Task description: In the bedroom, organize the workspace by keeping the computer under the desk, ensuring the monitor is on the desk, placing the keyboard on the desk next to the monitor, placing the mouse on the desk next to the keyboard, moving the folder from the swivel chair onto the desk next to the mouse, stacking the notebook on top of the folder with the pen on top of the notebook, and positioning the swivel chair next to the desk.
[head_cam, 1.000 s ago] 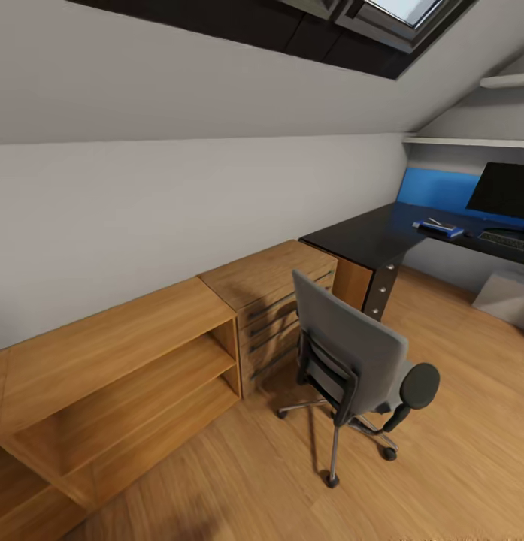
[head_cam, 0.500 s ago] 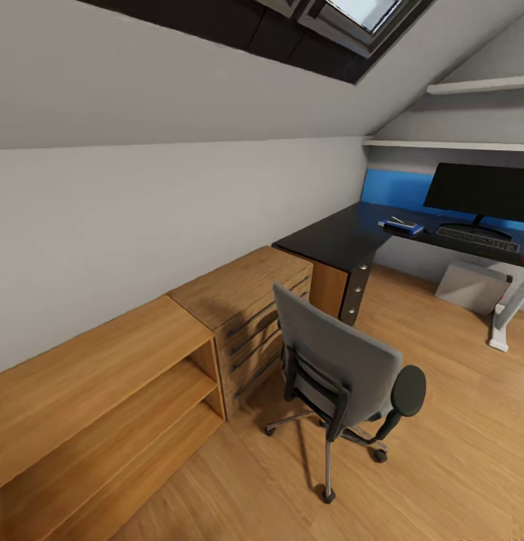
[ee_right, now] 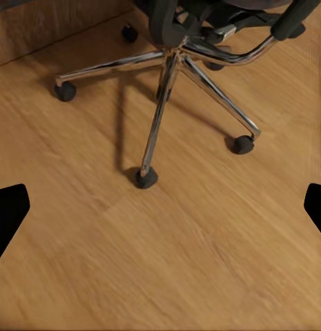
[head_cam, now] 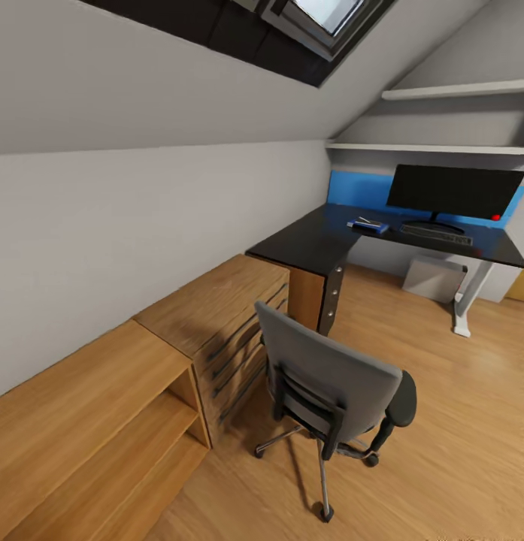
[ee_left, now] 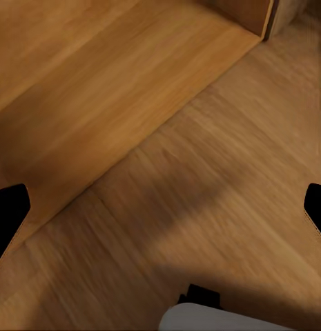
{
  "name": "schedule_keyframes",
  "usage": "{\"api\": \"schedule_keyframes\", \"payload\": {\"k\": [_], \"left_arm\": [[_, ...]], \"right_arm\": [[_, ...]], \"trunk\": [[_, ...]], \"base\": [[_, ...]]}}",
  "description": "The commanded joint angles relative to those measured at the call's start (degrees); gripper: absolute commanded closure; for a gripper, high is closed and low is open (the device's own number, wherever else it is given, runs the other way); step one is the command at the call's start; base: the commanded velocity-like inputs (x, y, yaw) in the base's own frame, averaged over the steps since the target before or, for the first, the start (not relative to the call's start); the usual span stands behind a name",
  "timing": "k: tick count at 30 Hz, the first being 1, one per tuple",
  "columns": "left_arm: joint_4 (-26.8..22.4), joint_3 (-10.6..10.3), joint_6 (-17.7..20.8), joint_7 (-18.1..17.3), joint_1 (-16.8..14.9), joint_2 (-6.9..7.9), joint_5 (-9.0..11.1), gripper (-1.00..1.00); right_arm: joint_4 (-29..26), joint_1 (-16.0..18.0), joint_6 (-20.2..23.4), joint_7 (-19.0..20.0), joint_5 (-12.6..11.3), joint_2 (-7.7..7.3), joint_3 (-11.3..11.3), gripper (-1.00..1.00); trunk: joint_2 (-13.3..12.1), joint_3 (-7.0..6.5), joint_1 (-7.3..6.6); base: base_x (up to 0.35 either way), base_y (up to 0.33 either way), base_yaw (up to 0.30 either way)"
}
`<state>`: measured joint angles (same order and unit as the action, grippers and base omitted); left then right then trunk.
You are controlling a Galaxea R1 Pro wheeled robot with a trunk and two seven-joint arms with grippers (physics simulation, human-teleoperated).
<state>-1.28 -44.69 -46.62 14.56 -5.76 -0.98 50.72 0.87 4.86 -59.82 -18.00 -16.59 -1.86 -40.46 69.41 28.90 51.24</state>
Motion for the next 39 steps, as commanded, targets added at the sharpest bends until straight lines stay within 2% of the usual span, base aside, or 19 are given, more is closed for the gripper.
{"api": "schedule_keyframes", "payload": {"k": [1,22,32,39], "left_arm": [[-0.03,-0.48,-0.05,0.56,-0.01,-0.02,0.0,-1.0],[-0.02,-0.48,-0.05,0.56,-0.01,-0.07,0.0,-1.0],[-0.03,-0.48,-0.05,0.56,-0.02,-0.07,0.0,-1.0],[-0.04,-0.48,-0.06,0.56,-0.03,-0.03,0.0,-1.0]], "right_arm": [[0.09,0.06,-0.18,-0.12,-0.37,0.02,-0.5,-1.0],[0.1,0.05,-0.18,-0.12,-0.37,0.02,-0.5,-1.0],[0.1,0.06,-0.18,-0.11,-0.37,0.02,-0.5,-1.0],[0.1,0.06,-0.18,-0.11,-0.37,0.02,-0.5,-1.0]], "trunk": [[0.03,0.01,0.02],[0.03,-0.84,0.02],[0.03,-1.27,0.02],[0.03,-1.57,0.02]], "base": [[0.105,0.085,-0.291],[0.012,0.011,-0.291],[-0.209,0.152,-0.28],[-0.038,0.119,-0.278]]}}
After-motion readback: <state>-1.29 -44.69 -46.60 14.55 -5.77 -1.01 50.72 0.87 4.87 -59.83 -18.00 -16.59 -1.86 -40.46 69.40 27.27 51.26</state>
